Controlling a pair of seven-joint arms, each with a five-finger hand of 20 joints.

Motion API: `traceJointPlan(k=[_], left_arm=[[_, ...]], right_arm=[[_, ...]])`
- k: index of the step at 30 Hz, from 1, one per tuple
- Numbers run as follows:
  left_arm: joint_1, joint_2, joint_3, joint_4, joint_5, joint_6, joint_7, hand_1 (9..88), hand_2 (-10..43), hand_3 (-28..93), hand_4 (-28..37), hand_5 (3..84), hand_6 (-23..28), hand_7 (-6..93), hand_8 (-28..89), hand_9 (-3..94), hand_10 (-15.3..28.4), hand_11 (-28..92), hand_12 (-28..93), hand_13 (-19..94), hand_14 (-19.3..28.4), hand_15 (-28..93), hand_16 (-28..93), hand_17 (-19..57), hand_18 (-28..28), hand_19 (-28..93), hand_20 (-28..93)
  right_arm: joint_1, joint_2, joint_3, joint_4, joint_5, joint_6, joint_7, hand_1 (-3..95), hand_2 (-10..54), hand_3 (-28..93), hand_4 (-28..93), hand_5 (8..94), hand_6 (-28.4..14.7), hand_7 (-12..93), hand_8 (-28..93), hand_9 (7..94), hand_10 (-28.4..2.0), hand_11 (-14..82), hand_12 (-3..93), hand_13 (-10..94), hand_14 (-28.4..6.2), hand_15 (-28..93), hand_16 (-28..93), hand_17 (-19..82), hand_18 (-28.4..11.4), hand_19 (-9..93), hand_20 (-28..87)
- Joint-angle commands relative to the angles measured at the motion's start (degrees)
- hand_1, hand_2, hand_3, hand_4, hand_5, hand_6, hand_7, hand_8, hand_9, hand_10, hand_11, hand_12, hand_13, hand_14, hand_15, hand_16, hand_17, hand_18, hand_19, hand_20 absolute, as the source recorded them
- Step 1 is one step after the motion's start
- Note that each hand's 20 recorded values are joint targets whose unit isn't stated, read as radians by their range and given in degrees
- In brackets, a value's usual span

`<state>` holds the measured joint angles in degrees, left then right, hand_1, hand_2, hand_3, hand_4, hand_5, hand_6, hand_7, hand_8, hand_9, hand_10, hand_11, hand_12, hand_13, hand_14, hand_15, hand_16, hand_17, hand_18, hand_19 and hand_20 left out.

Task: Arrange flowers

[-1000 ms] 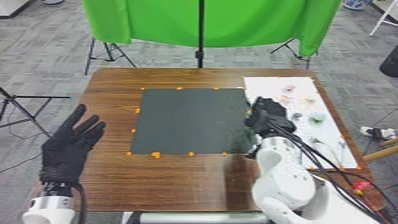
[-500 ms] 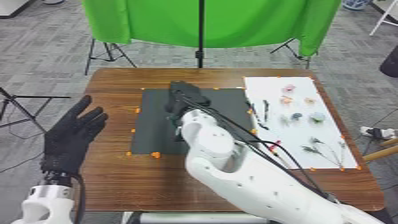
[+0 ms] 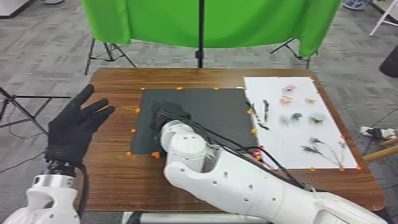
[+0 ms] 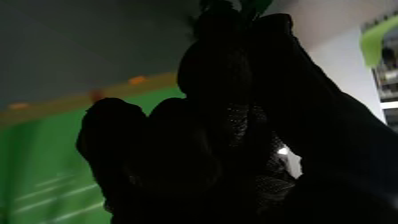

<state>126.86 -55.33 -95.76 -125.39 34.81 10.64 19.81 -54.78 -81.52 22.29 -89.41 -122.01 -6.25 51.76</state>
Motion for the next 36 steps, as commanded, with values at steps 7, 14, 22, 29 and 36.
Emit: traceJointPlan(k=[7, 14, 22, 29, 36], left_arm=[[2.2, 2.81, 1.0, -0.24, -2.41, 2.1, 4.66, 23.2, 4.4, 83, -25.4, 33.7, 6.9, 10.5, -11, 32.9, 20.5, 15, 10, 23, 28.4, 37, -7, -12.7, 25.9, 53, -6], [4.9, 2.53, -0.1, -1.26, -2.82, 3.29, 4.1, 23.6, 3.2, 84, -23.8, 33.4, 7.2, 7.5, -9, 28.4, 19.2, 14, 7, 18, 24.9, 34, -9, -11.9, 22.8, 47, 1], [8.2, -1.14, -2.67, -1.99, -1.87, 2.44, 1.19, 24.3, 3.0, 84, -22.8, 32.2, 7.0, 7.2, -9, 26.7, 16.7, 15, 6, 18, 21.8, 31, -8, -12.1, 23.1, 46, 3], [10.0, -1.56, -3.36, -2.23, -2.44, 2.69, 1.94, 24.5, 4.8, 82, -22.3, 31.7, 6.9, 8.3, -9, 28.3, 17.0, 18, 6, 19, 23.4, 35, -7, -12.0, 24.8, 48, 3], [10.4, -2.24, -2.93, -2.05, -2.61, 2.27, 2.61, 24.1, 5.4, 81, -22.5, 32.0, 6.7, 10.1, -10, 29.5, 17.7, 19, 7, 20, 24.6, 36, -8, -12.2, 25.4, 49, 3]], right_arm=[[2.7, -0.3, -3.9, 1.5, -0.3, -1.0, -1.4, 47.0, -7.3, 73, -28, 90.1, -2.4, 25, 7, 91.4, -10.8, 51.7, 22.2, 89, -7.3, 73, 22, 64, -16.9, 93, 58], [2.4, 2.9, -5.1, -0.5, -13.0, -0.1, -3.3, 35.6, -9.5, 73, -24, 86.9, -1.7, 23, -10, 88.9, -11.6, 50.0, 22.5, 86, -8.5, 73, 23, 62, -18.0, 93, 57], [0.9, 11.0, -2.2, -7.5, -21.2, 4.3, -6.3, 5.7, 10.6, 74, -19, 90.4, -3.1, 23, -10, 90.9, -13.2, 50.0, 22.7, 86, -10.4, 76, 23, 64, -19.5, 93, 62], [-4.7, 19.8, 8.2, -19.3, -14.7, 4.5, -2.9, 7.3, 10.4, 74, -19, 89.2, -3.8, 21, -10, 90.2, -13.9, 47.8, 22.5, 85, -11.6, 75, 23, 63, -20.1, 93, 60], [-15.8, 31.8, 22.7, -30.3, -4.3, 15.9, 4.1, 14.6, 8.5, 73, -19, 82.3, -5.4, 19, -10, 84.2, -16.3, 41.0, 20.1, 78, -14.5, 72, 21, 54, -22.4, 93, 47]])
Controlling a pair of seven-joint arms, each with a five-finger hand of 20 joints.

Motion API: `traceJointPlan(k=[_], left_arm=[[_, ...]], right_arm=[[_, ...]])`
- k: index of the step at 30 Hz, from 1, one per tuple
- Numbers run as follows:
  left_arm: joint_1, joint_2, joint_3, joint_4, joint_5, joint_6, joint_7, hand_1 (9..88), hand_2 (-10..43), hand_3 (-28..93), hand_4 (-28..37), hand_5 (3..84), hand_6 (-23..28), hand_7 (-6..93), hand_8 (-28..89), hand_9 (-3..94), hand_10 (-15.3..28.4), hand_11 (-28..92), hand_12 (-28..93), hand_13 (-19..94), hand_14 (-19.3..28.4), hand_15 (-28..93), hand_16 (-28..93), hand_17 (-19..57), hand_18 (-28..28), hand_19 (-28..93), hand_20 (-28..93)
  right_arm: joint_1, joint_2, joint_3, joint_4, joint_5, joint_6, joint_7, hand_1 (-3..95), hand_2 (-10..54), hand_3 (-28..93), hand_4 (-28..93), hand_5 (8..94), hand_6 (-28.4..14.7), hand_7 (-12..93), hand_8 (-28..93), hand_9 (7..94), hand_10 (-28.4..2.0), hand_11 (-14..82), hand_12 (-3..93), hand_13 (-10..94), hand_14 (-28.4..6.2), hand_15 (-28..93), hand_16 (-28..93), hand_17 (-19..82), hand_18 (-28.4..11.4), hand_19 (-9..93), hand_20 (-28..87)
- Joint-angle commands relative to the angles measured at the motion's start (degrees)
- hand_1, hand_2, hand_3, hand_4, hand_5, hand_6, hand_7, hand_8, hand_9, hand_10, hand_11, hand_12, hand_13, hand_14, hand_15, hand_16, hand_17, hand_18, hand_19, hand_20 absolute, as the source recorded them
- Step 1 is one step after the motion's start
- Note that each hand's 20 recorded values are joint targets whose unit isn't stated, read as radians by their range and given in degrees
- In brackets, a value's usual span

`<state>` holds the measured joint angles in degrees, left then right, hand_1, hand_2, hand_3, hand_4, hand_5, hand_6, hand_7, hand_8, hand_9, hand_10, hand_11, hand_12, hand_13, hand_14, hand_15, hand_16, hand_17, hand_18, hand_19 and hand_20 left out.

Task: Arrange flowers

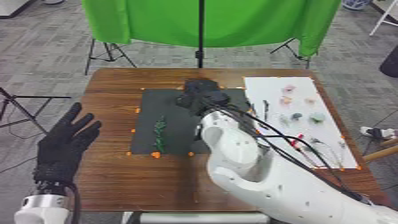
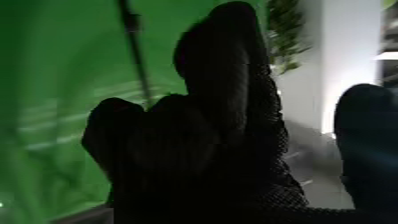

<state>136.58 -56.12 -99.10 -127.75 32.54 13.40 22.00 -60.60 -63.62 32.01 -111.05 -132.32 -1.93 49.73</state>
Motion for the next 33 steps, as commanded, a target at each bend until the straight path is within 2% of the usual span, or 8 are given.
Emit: traceJointPlan(k=[1, 8, 10, 14, 16, 21, 30, 33], left_arm=[[-0.1, -1.6, 1.0, 0.55, -0.43, -0.59, 0.51, 24.0, 5.3, 81, -22.5, 32.0, 6.6, 10.3, -10, 29.5, 17.7, 19, 7, 20, 24.7, 37, -8, -12.3, 25.5, 49, 3], [-0.9, 0.01, 2.14, 1.25, -1.08, -1.11, 2.77, 23.8, 5.2, 81, -23.3, 32.3, 6.6, 11.0, -11, 30.0, 18.1, 19, 7, 20, 25.2, 37, -8, -12.0, 26.4, 51, 3], [-0.5, -0.05, 2.06, 1.23, -0.94, -1.07, 3.12, 23.7, 5.1, 82, -23.5, 32.3, 6.6, 11.1, -11, 30.0, 18.3, 19, 7, 20, 25.4, 38, -8, -11.6, 27.4, 52, 3], [0.2, -0.95, 1.81, 1.53, -0.82, -1.12, 2.22, 23.7, 4.9, 82, -23.7, 32.5, 6.7, 11.1, -11, 30.2, 18.5, 19, 8, 20, 25.6, 38, -8, -11.5, 27.6, 53, 3], [0.4, -0.61, 2.4, 1.68, -1.45, -1.03, 3.42, 23.6, 4.9, 82, -23.9, 32.6, 6.7, 11.1, -11, 30.3, 18.5, 19, 8, 20, 25.7, 38, -8, -11.5, 27.5, 53, 2], [-0.5, -1.19, 2.67, 1.91, -0.43, -1.82, 2.8, 23.6, 4.8, 82, -24.0, 32.6, 6.7, 11.1, -11, 30.3, 18.6, 19, 8, 20, 25.7, 38, -8, -11.5, 27.4, 53, 2], [0.3, -2.57, 1.38, 1.54, 0.12, -1.65, 0.53, 23.6, 4.7, 82, -24.0, 32.7, 6.8, 10.9, -11, 30.5, 18.7, 19, 8, 20, 25.7, 38, -8, -11.7, 27.3, 53, 1], [-0.5, -3.0, 1.76, 1.88, 0.47, -2.5, 0.4, 23.7, 4.7, 82, -24.1, 32.8, 6.9, 10.9, -10, 30.6, 18.8, 19, 8, 20, 25.7, 38, -8, -11.7, 27.3, 53, 1]], right_arm=[[-11.9, 16.2, 15.1, -9.9, 5.2, 12.5, 7.0, 16.2, 7.8, 73, -19, 81.2, -5.3, 19, -10, 83.6, -16.3, 39.9, 19.6, 78, -14.5, 71, 20, 52, -22.4, 93, 46], [-31.1, 25.6, 34.7, -14.2, 3.1, 15.2, 13.7, 25.8, 2.8, 75, -20, 72.6, -6.1, 18, -11, 75.2, -18.3, 37.4, 17.8, 71, -16.2, 69, 16, 46, -22.2, 93, 30], [-34.6, 26.7, 38.3, -13.7, 3.7, 13.6, 15.5, 31.6, -0.2, 76, -21, 71.9, -6.4, 17, -11, 74.7, -18.5, 36.3, 17.4, 72, -15.3, 64, 14, 47, -20.3, 93, 16], [-36.6, 30.0, 39.5, -11.7, 4.2, 10.9, 18.8, 32.1, -1.2, 76, -21, 68.2, -7.0, 16, -11, 71.5, -19.0, 36.3, 17.2, 70, -16.4, 64, 14, 47, -21.0, 93, 13], [-37.4, 30.4, 40.6, -11.1, 5.8, 9.0, 18.9, 31.4, -1.8, 76, -21, 66.1, -7.3, 16, -11, 70.1, -19.2, 36.3, 17.0, 69, -16.6, 65, 14, 47, -21.3, 93, 13], [-44.2, 31.7, 44.7, -11.2, 8.1, 1.5, 18.7, 30.8, -2.6, 76, -21, 62.8, -7.3, 15, -11, 67.1, -19.8, 36.3, 16.7, 66, -17.2, 67, 14, 44, -22.7, 93, 15], [-48.5, 30.8, 44.6, -9.3, 10.4, -1.9, 17.8, 31.9, -4.2, 76, -21, 61.6, -7.2, 15, -11, 65.0, -20.3, 35.6, 16.1, 63, -17.6, 68, 12, 41, -24.2, 93, 11], [-48.6, 30.6, 43.6, -8.8, 9.1, -1.6, 17.6, 32.9, -4.9, 76, -21, 62.0, -6.8, 15, -11, 64.8, -20.1, 35.6, 16.0, 63, -17.5, 68, 12, 40, -24.2, 92, 9]])
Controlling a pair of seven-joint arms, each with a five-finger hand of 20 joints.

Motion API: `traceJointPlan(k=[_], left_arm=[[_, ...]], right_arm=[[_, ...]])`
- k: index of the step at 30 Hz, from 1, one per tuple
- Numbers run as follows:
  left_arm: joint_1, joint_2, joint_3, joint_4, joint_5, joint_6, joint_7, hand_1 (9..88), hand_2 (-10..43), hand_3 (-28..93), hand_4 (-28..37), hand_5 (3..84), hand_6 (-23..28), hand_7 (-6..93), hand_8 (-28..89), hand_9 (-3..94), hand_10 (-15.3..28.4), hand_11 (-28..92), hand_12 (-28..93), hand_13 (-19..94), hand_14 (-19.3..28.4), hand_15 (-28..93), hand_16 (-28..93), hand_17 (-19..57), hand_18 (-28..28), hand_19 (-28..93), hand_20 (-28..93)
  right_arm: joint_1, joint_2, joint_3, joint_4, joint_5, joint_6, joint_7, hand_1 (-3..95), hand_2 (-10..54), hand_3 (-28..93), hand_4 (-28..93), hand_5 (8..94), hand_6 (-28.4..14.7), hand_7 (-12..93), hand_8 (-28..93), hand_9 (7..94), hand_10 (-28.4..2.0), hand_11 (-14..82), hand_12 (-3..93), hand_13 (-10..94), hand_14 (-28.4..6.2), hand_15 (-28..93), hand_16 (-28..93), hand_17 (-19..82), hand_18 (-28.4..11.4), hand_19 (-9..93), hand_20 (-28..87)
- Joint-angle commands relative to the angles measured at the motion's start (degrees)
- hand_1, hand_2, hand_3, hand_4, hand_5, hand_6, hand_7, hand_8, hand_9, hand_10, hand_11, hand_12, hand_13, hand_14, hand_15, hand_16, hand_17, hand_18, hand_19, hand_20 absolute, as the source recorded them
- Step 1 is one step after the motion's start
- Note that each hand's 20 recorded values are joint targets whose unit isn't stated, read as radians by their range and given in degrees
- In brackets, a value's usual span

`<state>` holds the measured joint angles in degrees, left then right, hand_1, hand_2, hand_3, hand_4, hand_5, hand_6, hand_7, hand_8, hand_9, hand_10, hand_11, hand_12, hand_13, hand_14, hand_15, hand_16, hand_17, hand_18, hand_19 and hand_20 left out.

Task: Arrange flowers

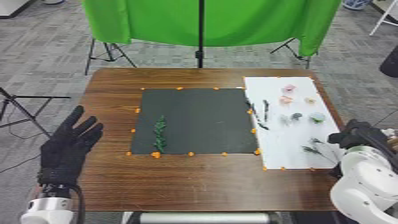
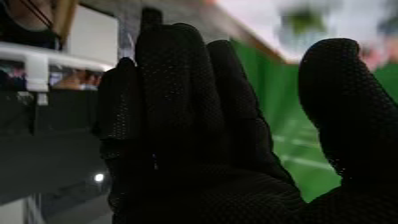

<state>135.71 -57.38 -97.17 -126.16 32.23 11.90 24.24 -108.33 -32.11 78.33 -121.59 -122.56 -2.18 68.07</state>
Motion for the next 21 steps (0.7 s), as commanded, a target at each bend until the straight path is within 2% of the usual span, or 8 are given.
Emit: traceJointPlan(k=[1, 4, 6, 7, 10, 13, 18, 21], left_arm=[[0.3, -1.75, -0.02, 0.31, 0.89, -0.99, -1.73, 23.7, 4.7, 82, -24.1, 32.8, 6.9, 10.9, -10, 30.6, 18.8, 19, 8, 20, 25.7, 38, -8, -11.7, 27.3, 53, 1], [0.5, -0.7, 0.3, 0.27, 0.24, -0.61, -0.8, 23.7, 4.7, 82, -24.1, 32.8, 6.9, 11.0, -10, 30.6, 18.8, 19, 8, 20, 25.8, 38, -8, -11.8, 27.2, 53, 0], [0.2, -1.16, 0.18, 0.37, 0.49, -0.76, -1.37, 23.8, 4.7, 82, -24.2, 32.9, 6.9, 11.0, -10, 30.6, 18.8, 19, 8, 20, 25.7, 38, -9, -11.8, 27.2, 53, 0], [0.3, -0.84, 0.3, 0.36, 0.21, -0.53, -0.98, 23.8, 4.7, 82, -24.1, 32.9, 6.9, 11.0, -10, 30.6, 18.8, 19, 8, 20, 25.8, 38, -9, -11.8, 27.2, 53, 0], [0.4, -0.93, 0.24, 0.3, 0.36, -0.65, -0.87, 23.7, 4.7, 82, -24.0, 33.0, 6.9, 11.0, -10, 30.6, 18.8, 19, 8, 20, 25.8, 38, -9, -11.9, 27.2, 53, 0], [0.7, -0.81, 0.06, 0.17, 0.28, -0.51, -0.74, 23.7, 4.7, 82, -24.0, 33.0, 6.9, 11.0, -10, 30.5, 18.8, 19, 8, 20, 25.8, 38, -9, -11.8, 27.2, 53, 0], [0.8, -1.54, -0.28, 0.12, 0.69, -0.61, -1.17, 23.8, 4.7, 82, -24.0, 33.0, 6.9, 10.9, -10, 30.6, 18.8, 19, 8, 20, 25.8, 38, -9, -11.8, 27.2, 53, 0], [0.8, -0.87, 0.0, 0.2, 0.26, -0.32, -0.24, 23.8, 4.6, 82, -24.1, 33.0, 6.9, 10.9, -10, 30.7, 18.7, 19, 8, 20, 25.8, 38, -9, -11.8, 27.2, 53, 0]], right_arm=[[-0.1, -0.9, -3.6, 2.0, -0.7, -1.5, -0.9, 33.1, -5.1, 76, -21, 62.1, -6.7, 15, -11, 64.9, -20.0, 35.6, 16.0, 63, -17.5, 68, 12, 40, -24.2, 92, 9], [2.6, -0.1, -7.5, 3.9, -3.2, -2.7, -1.2, 34.5, -5.6, 76, -21, 63.2, -6.3, 16, -11, 65.3, -19.5, 35.8, 16.0, 64, -17.0, 68, 11, 40, -24.1, 92, 8], [4.5, 0.5, -9.8, 5.0, -2.8, -2.6, -0.9, 35.5, -6.0, 76, -22, 64.2, -5.9, 16, -11, 65.9, -19.0, 36.1, 16.1, 64, -16.5, 68, 11, 40, -23.9, 92, 8], [5.2, 0.2, -10.7, 5.6, -3.5, -2.6, -0.8, 36.5, -6.1, 75, -22, 64.7, -5.5, 17, -11, 66.2, -18.6, 36.3, 16.2, 65, -16.0, 68, 11, 40, -23.8, 92, 8], [6.1, 0.8, -13.0, 6.6, -6.7, -0.7, -0.5, 44.2, -7.2, 72, -26, 72.5, -3.8, 20, -2, 72.2, -15.8, 39.0, 16.7, 69, -13.7, 67, 13, 42, -22.3, 93, 10], [6.4, 1.0, -13.5, 6.6, -8.1, -0.6, -0.7, 52.3, -7.4, 69, -28, 80.3, -2.3, 21, 3, 80.7, -11.7, 37.6, 22.4, 75, -10.8, 67, 16, 46, -20.5, 93, 19], [7.6, 1.3, -14.2, 5.8, -10.4, 2.1, -0.7, 55.2, -8.7, 69, -28, 85.3, -1.7, 21, 6, 86.2, -10.8, 42.3, 21.4, 81, -8.1, 68, 19, 52, -18.3, 93, 30], [8.7, 1.2, -13.9, 3.3, -10.6, 4.3, -0.9, 55.3, -9.1, 70, -28, 86.3, -2.0, 20, 6, 87.0, -10.6, 42.9, 20.9, 81, -8.3, 68, 19, 53, -18.2, 93, 33]])
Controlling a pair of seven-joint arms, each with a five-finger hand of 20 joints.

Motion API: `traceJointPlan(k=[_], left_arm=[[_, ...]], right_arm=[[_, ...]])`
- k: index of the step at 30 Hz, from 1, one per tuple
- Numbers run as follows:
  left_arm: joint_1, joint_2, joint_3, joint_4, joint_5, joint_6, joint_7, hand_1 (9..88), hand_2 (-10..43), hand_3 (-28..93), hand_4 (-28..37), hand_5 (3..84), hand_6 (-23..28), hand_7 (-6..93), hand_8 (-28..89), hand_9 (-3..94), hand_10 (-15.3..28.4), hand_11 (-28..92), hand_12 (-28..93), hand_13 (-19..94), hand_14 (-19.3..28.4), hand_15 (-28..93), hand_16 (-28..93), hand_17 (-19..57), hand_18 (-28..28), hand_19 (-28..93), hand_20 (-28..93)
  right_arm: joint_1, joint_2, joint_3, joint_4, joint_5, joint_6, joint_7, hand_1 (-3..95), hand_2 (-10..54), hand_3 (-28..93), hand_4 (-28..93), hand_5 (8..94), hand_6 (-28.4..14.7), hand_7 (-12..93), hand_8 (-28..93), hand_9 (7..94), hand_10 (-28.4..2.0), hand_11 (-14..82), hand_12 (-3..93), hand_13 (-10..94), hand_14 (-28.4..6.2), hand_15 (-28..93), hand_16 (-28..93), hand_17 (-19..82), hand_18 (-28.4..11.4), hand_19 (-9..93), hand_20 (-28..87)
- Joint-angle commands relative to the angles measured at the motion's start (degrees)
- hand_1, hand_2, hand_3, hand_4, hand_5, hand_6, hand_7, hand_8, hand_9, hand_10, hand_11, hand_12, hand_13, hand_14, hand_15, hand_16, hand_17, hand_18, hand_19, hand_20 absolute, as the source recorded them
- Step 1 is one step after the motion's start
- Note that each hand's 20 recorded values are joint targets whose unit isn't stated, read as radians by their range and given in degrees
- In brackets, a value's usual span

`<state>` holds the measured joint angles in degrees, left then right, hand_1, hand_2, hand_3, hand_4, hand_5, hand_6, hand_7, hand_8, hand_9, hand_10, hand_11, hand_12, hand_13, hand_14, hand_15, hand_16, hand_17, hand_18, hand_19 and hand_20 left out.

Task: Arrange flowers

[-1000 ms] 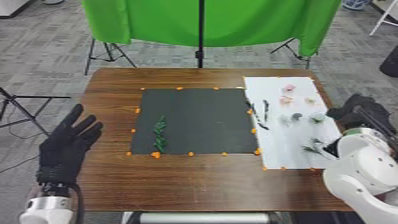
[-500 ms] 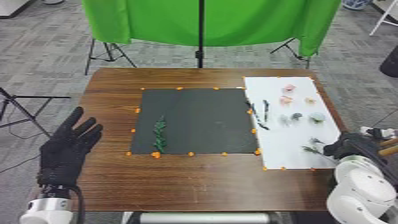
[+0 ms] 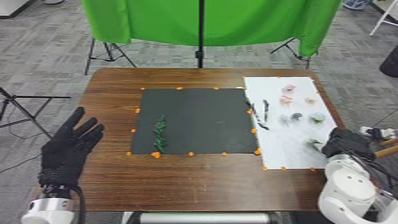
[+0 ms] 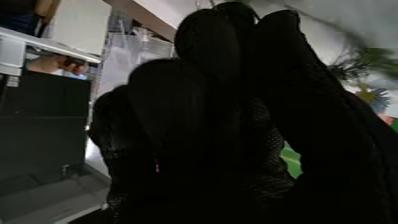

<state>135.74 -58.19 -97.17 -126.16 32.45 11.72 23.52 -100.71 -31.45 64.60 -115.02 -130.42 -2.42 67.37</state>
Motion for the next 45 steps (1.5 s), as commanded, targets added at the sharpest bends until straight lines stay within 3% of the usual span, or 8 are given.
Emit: traceJointPlan(k=[1, 11, 15, 23, 29, 36, 40, 45], left_arm=[[0.7, 0.57, 0.07, 0.25, -0.39, 0.02, 1.21, 23.8, 4.7, 82, -24.1, 33.0, 6.9, 10.9, -10, 30.7, 18.7, 19, 8, 20, 25.8, 38, -9, -11.9, 27.2, 53, 0], [3.3, 1.53, -0.9, -0.93, -0.83, 1.32, 3.13, 23.7, 4.9, 82, -24.0, 32.9, 6.9, 10.9, -10, 30.6, 18.7, 19, 8, 20, 25.9, 38, -8, -11.7, 27.1, 53, 0], [3.7, 1.11, -1.08, -1.17, -0.43, 1.22, 2.36, 23.7, 4.9, 82, -23.9, 32.9, 6.8, 10.8, -10, 30.6, 18.6, 19, 8, 20, 25.9, 38, -9, -11.7, 27.2, 53, 0], [4.4, 2.44, -0.82, -1.22, -1.16, 1.98, 3.23, 23.7, 5.1, 82, -23.5, 32.8, 6.9, 10.7, -10, 30.1, 18.3, 19, 8, 20, 25.3, 38, -9, -11.6, 27.1, 53, 0], [4.5, 0.7, -2.21, -1.58, -0.28, 1.49, 0.87, 23.8, 5.1, 82, -23.0, 32.7, 7.0, 10.6, -10, 29.7, 18.1, 19, 7, 19, 24.8, 37, -9, -11.6, 26.8, 53, 0], [3.1, 0.09, -2.32, -1.34, 0.5, 0.59, -1.04, 24.1, 4.9, 82, -22.7, 32.8, 7.2, 10.1, -10, 29.3, 18.0, 19, 7, 19, 24.4, 37, -9, -11.6, 26.5, 53, 0], [2.7, -0.18, -2.32, -1.3, 0.74, 0.45, -1.66, 24.0, 4.9, 82, -23.0, 33.1, 7.2, 10.6, -10, 29.8, 18.3, 19, 7, 19, 25.2, 38, -8, -11.6, 26.6, 53, 0], [2.2, 0.37, -1.95, -1.08, 0.58, 0.32, -1.62, 23.8, 5.0, 82, -23.5, 33.3, 7.1, 11.0, -10, 30.6, 18.6, 20, 8, 20, 25.9, 39, -8, -11.7, 27.2, 53, 0]], right_arm=[[2.3, 0.3, -0.7, -4.2, -3.3, 5.0, -0.4, 55.3, -9.2, 70, -28, 86.6, -2.1, 20, 7, 87.2, -10.6, 42.8, 21.1, 82, -8.4, 68, 19, 53, -18.2, 93, 33], [27.1, -9.1, -21.0, -8.0, -0.3, 6.3, -7.4, 54.3, -9.5, 72, -28, 87.7, -2.5, 19, 8, 88.6, -11.2, 43.6, 20.8, 83, -8.1, 69, 20, 55, -18.5, 93, 40], [36.8, -16.6, -31.5, -4.3, 0.4, 4.5, -10.9, 54.0, -9.5, 73, -28, 87.9, -2.4, 19, 9, 88.8, -10.9, 44.2, 20.9, 84, -8.0, 70, 20, 55, -18.6, 93, 41], [47.5, -25.3, -45.4, 6.7, 1.6, 1.0, -11.9, 51.9, -9.5, 72, -28, 89.1, -1.8, 21, 9, 89.8, -11.0, 46.9, 21.5, 84, -8.3, 72, 21, 56, -19.7, 93, 45], [48.5, -28.9, -47.6, 10.4, 1.9, -3.0, -11.9, 49.4, -9.5, 72, -28, 90.9, -1.5, 21, 10, 91.1, -10.6, 49.3, 21.9, 85, -8.7, 74, 22, 56, -20.8, 93, 50], [49.3, -32.4, -48.6, 13.8, 3.1, -6.6, -10.1, 44.6, -6.0, 74, -27, 93.7, -0.8, 22, 4, 93.6, -11.0, 50.9, 22.1, 87, -8.9, 76, 23, 58, -22.1, 93, 56], [49.3, -33.6, -49.3, 14.4, 3.0, -7.6, -9.7, 43.3, -3.1, 73, -26, 93.7, -0.4, 25, -9, 93.7, -11.0, 53.5, 20.5, 88, -8.8, 76, 23, 60, -22.3, 93, 59], [48.4, -34.8, -48.9, 14.9, 3.7, -9.1, -9.8, 42.3, -0.9, 73, -25, 93.7, 0.3, 27, -13, 93.7, -11.1, 55.4, 19.5, 89, -8.8, 76, 23, 61, -22.8, 93, 60]])
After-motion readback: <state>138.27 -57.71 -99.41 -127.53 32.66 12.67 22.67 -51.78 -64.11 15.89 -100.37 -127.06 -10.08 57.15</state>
